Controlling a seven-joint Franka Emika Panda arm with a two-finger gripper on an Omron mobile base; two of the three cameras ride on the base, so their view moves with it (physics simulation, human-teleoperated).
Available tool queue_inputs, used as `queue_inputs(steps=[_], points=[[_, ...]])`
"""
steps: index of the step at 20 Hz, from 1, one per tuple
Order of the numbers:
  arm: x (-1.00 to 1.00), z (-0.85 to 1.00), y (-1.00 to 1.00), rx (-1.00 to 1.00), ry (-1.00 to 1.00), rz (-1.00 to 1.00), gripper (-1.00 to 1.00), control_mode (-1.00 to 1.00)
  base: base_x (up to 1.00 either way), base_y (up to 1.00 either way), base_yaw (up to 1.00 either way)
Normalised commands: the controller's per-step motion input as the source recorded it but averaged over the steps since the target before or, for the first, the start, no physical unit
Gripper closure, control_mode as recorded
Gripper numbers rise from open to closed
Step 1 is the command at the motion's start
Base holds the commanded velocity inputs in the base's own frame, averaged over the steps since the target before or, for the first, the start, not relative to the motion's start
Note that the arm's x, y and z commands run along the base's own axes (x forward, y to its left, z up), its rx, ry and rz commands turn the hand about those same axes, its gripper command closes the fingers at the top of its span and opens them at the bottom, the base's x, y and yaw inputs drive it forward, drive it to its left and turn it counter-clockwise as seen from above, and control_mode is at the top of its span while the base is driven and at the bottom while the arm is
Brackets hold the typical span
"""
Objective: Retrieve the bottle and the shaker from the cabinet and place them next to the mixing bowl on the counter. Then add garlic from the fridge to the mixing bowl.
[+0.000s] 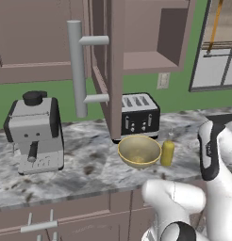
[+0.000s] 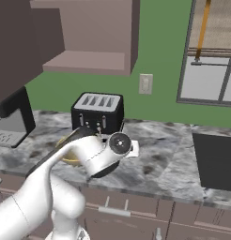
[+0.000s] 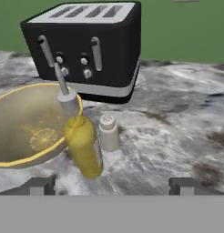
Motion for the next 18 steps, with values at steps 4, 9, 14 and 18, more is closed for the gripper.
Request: queue_inputs(steps=[4,9,14,18], points=[[-0.41,0.54,0.74,-0.3,0.4,0.02,-1.0,-1.0,0.0,0.0,0.0],[-0.59,0.74,0.64,-0.19,0.25,0.01,-1.0,-1.0,0.0,0.0,0.0],[-0.54,0.26,0.31,0.02,-0.07,-0.07,-1.0,-1.0,0.0,0.0,0.0],[-0.19,0.21,0.0,0.19,-0.22,-0.02,-1.0,-1.0,0.0,0.0,0.0]])
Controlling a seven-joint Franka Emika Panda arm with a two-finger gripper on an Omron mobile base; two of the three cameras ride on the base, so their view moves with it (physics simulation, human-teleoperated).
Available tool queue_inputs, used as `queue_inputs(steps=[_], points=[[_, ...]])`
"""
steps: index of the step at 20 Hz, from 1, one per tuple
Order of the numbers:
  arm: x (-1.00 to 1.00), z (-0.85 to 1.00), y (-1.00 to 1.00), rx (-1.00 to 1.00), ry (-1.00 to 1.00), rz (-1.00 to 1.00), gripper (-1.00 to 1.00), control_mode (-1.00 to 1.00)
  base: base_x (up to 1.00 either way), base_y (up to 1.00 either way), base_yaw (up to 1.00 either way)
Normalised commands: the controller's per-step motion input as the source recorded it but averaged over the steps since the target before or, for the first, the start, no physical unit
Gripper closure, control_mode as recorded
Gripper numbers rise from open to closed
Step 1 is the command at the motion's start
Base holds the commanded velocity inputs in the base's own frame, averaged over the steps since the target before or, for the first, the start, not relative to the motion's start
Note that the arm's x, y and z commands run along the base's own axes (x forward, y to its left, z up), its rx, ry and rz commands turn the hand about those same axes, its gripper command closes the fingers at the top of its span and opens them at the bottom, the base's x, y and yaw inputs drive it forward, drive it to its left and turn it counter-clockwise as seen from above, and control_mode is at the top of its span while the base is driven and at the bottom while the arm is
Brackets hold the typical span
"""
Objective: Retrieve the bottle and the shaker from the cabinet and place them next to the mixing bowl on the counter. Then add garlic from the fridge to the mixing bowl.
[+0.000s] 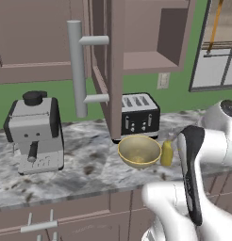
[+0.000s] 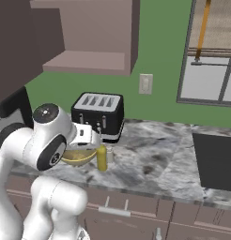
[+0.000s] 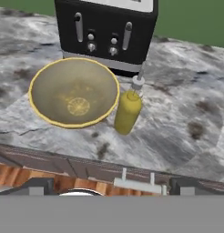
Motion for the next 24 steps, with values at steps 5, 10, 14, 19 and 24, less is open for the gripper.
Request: queue_inputs(steps=[5,10,14,19,24], points=[[-0.1,0.46,0.21,0.31,-0.1,-0.2,-1.0,-1.0,0.0,0.0,0.0],[-0.23,0.82,0.72,0.09,-0.04,-0.16,-1.0,-1.0,0.0,0.0,0.0],[-0.59,0.3,0.82,-0.15,0.0,0.0,-1.0,-1.0,0.0,0.0,0.0],[-0.63,-0.13,0.18,-0.16,-0.04,0.0,-1.0,-1.0,0.0,0.0,0.0],[-0.28,0.09,0.0,-0.01,-0.12,0.0,-1.0,-1.0,0.0,0.0,0.0]])
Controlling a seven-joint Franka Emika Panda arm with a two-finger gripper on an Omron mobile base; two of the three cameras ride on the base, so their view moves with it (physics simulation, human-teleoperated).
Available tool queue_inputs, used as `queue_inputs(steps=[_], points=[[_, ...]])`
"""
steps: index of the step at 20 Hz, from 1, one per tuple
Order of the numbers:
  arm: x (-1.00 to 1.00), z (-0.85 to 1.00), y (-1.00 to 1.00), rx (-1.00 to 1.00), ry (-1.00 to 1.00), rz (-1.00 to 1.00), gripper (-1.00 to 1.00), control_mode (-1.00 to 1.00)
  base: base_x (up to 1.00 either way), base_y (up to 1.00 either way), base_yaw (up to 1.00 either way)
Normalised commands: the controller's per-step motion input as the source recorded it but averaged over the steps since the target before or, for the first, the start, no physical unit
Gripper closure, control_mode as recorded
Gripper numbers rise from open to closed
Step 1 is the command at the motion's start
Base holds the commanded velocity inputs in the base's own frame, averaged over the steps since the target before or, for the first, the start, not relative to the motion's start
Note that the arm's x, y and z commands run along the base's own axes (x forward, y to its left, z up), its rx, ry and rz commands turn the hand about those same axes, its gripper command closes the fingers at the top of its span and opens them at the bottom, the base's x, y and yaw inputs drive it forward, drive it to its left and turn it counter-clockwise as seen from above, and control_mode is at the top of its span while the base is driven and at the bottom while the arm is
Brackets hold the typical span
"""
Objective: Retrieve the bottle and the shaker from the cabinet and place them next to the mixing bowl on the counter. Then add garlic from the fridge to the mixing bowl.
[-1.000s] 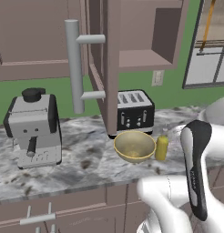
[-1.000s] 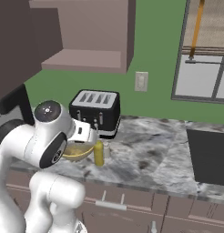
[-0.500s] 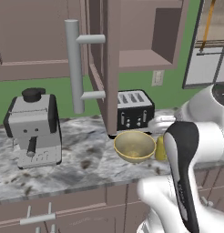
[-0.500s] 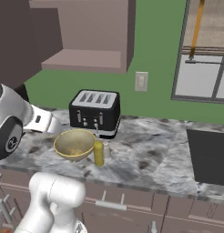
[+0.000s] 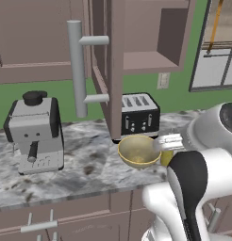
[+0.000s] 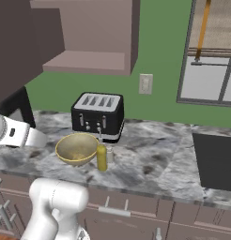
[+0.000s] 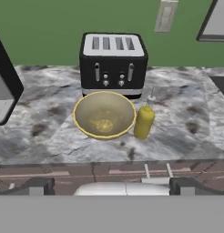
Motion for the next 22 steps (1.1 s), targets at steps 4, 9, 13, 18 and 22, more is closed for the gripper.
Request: queue_inputs(steps=[4,9,13,18,22], points=[[-0.01,0.18,0.0,0.0,-0.05,0.01,-1.0,-1.0,0.0,0.0,0.0],[0.0,0.0,0.0,0.0,0.0,0.0,-1.0,-1.0,0.0,0.0,0.0],[0.0,0.0,0.0,0.0,0.0,0.0,-1.0,-1.0,0.0,0.0,0.0],[0.0,0.0,0.0,0.0,0.0,0.0,-1.0,1.0,-0.21,-0.04,0.0],[0.0,0.0,0.0,0.0,0.0,0.0,-1.0,1.0,-0.98,-0.33,-0.11]])
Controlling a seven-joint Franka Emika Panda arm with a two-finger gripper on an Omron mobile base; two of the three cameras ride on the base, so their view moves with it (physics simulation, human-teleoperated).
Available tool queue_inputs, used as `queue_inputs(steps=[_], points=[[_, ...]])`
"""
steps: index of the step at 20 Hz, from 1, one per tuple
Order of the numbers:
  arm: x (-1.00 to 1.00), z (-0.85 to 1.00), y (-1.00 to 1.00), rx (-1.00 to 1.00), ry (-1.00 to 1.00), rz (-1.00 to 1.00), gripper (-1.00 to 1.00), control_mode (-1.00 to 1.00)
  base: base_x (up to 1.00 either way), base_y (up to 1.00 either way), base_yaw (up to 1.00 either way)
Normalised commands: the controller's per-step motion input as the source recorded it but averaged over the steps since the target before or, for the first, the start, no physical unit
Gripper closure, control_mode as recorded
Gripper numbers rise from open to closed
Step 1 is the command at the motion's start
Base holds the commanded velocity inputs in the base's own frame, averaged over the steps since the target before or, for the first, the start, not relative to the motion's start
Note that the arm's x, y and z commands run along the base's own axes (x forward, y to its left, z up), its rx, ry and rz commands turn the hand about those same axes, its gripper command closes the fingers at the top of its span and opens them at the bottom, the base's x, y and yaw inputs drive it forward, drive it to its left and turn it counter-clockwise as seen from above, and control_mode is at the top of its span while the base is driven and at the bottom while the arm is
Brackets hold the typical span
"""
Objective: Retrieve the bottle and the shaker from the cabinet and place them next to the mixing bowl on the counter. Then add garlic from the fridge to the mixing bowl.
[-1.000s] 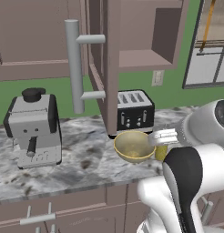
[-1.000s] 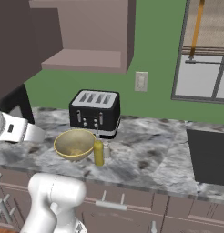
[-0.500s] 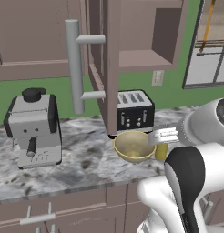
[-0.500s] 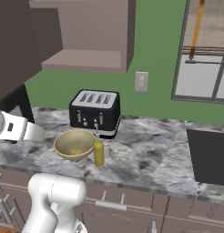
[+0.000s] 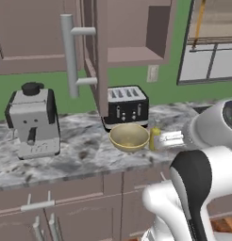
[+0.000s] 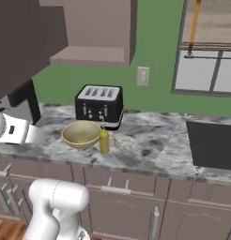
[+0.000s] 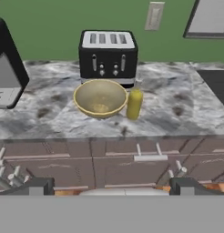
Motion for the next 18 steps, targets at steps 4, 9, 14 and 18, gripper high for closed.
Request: queue_inputs(steps=[4,9,14,18], points=[[0.0,0.0,0.0,0.0,0.0,0.0,-1.0,1.0,-0.95,-0.02,-0.6],[0.0,0.0,0.0,0.0,0.0,0.0,-1.0,1.0,-0.44,0.03,-0.84],[0.0,0.0,0.0,0.0,0.0,0.0,-1.0,1.0,-0.31,0.04,-0.89],[0.0,0.0,0.0,0.0,0.0,0.0,-1.0,1.0,-0.03,0.0,-0.92]])
